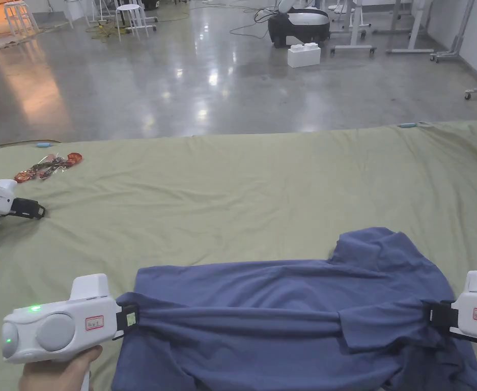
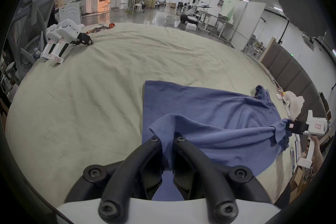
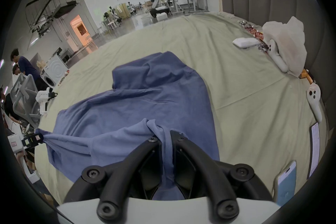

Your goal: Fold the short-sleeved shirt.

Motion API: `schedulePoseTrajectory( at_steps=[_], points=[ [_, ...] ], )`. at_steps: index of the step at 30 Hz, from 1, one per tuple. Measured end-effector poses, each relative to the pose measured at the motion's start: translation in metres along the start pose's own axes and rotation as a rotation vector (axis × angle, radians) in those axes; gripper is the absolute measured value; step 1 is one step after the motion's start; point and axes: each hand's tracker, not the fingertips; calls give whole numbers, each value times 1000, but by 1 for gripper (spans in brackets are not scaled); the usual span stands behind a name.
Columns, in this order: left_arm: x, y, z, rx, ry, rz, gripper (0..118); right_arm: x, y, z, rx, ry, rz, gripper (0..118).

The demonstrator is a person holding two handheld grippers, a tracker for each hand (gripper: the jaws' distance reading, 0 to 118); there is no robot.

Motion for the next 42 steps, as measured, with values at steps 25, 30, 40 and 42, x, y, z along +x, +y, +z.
schedulePoseTrajectory(
  at_steps=[25,30,40,42],
  points=[
    [62,-93,250,689,34,-263,70,-25,-110,220,617,55,233,69],
    [82,-125,299,763,33,-298,50,-46,-143,257,723,37,272,25],
    [96,-145,337,792,37,-321,0,-55,-155,281,708,65,295,0],
    [94,-144,335,756,2,-305,0,-55,-155,280,705,73,291,0]
  ],
)
